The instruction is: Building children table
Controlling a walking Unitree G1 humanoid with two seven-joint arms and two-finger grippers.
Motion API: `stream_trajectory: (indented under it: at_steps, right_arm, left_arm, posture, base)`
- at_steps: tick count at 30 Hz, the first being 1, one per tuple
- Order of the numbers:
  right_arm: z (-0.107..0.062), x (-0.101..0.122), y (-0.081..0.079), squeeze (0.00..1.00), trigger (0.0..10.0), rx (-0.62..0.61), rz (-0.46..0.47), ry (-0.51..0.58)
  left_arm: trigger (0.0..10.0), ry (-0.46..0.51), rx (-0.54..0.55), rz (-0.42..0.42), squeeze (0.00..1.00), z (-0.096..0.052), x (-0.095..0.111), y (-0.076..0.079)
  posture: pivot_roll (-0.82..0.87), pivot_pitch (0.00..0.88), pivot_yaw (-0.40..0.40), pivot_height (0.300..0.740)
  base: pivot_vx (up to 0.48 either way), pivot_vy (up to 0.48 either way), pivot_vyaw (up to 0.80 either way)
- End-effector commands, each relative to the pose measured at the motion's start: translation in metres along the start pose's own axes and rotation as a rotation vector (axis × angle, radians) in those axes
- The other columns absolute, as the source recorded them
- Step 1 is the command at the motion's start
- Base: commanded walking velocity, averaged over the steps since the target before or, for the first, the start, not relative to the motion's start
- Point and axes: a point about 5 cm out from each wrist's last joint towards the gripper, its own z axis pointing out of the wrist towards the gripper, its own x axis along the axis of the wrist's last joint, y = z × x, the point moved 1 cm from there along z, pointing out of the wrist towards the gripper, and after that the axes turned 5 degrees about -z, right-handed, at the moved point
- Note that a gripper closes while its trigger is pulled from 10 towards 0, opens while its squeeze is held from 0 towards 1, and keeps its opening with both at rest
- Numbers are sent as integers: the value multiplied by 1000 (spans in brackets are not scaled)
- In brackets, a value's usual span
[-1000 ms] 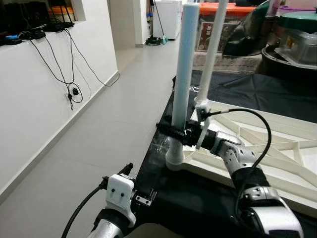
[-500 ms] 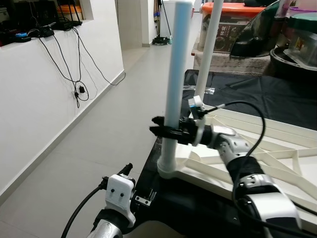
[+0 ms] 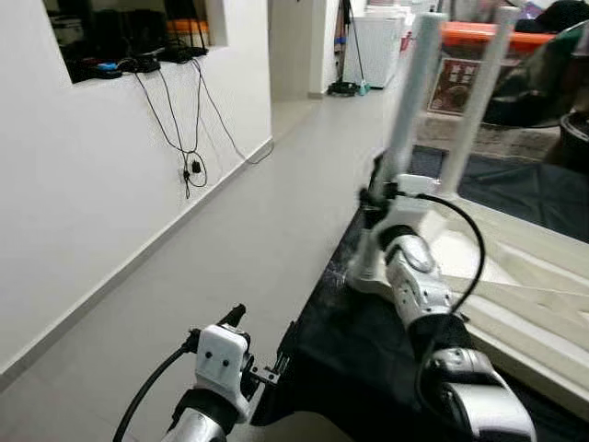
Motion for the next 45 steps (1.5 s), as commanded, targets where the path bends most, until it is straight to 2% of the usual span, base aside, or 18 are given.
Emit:
stream_trajectory:
  at_steps: [1, 5, 6, 8, 9, 10, 12, 14, 15, 16, 19, 21, 28, 31, 33, 38, 40, 45]
  right_arm:
    - [-12, -33, 27, 0, 0, -190, 58, -162]
    - [-12, -21, 9, 0, 0, -169, 65, -89]
    - [-11, -17, 3, 0, 7216, -144, 69, -70]
    - [-9, -16, -4, 0, 7216, -103, 77, -64]
    - [-9, -12, -17, 0, 10000, -11, 100, -43]
    - [-9, -12, -17, 0, 10000, -11, 100, -43]
    - [-12, -4, -42, 1000, 10000, 188, 171, 2]
    - [-12, -4, -42, 1000, 10000, 188, 171, 2]
    - [-13, -3, -51, 1000, 10000, 281, 227, -10]
    - [-12, -3, -58, 0, 10000, 387, 249, -37]
    - [-11, -3, -61, 0, 10000, 452, 261, -58]
    - [-5, -2, -63, 0, 10000, 612, 249, -106]
    - [5, 9, -62, 0, 10000, 797, 255, -126]
    - [1, 12, -68, 0, 10000, 986, 299, -144]
    - [-8, 7, -73, 0, 10000, 1108, 262, -171]
    - [-16, 3, -77, 0, 10000, 1222, 244, -186]
    - [-24, 2, -76, 0, 10000, 1371, 237, -199]
    - [-31, 0, -73, 0, 10000, 1509, 229, -224]
  left_arm:
    - [10000, -16, -3, 5, 0, 0, -2, -1]
    - [10000, -16, -5, 5, 0, 1, -2, -1]
    - [10000, -16, -6, 5, 0, 1, -2, -1]
    - [10000, -15, -6, 5, 0, 1, -2, 0]
    - [10000, -13, -4, 3, 0, 2, -1, 1]
    - [10000, -13, -4, 3, 0, 2, -1, 1]
    - [10000, -9, 1, -2, 0, 2, -1, 2]
    - [10000, -9, 1, -2, 0, 2, -1, 2]
    - [10000, -9, 1, -4, 0, 2, -1, 2]
    - [10000, -10, -2, -6, 0, 2, -1, 2]
    - [10000, -11, -4, -7, 0, 2, -1, 2]
    - [10000, -12, -4, -6, 0, 2, -1, 2]
    - [10000, -12, 0, -3, 0, 2, -2, 0]
    - [10000, -15, 1, 1, 0, 2, -2, -1]
    - [10000, -17, 2, 2, 0, 1, -2, -1]
    - [10000, -21, -4, 4, 0, 1, -3, -1]
    - [10000, -23, -3, 6, 0, 1, -2, -2]
    - [10000, -22, 3, 7, 0, 1, -3, -2]
  posture:
    - [97, 0, 12, 740]
    - [94, 0, 16, 740]
    - [93, 0, 16, 740]
    - [92, 0, 8, 740]
    - [87, 0, -1, 740]
    - [87, 0, -1, 740]
    - [55, 0, -2, 740]
    - [55, 0, -2, 740]
    - [55, 0, -2, 740]
    - [52, 0, 7, 740]
    - [52, 0, 7, 740]
    - [55, 0, 3, 740]
    - [66, 0, 4, 740]
    - [71, 0, 5, 740]
    - [88, 0, 9, 740]
    - [88, 0, 9, 740]
    - [116, 0, 8, 740]
    - [115, 0, 3, 740]
  base:
    - [0, 0, 0]
    - [0, 0, 0]
    - [0, 0, 0]
    - [0, 0, 0]
    - [0, 0, 0]
    - [0, 0, 0]
    - [0, 0, 0]
    - [0, 0, 0]
    - [0, 0, 0]
    - [0, 0, 0]
    - [0, 0, 0]
    - [0, 0, 0]
    - [0, 0, 0]
    - [0, 0, 0]
    - [0, 0, 0]
    - [0, 0, 0]
    - [0, 0, 0]
    - [0, 0, 0]
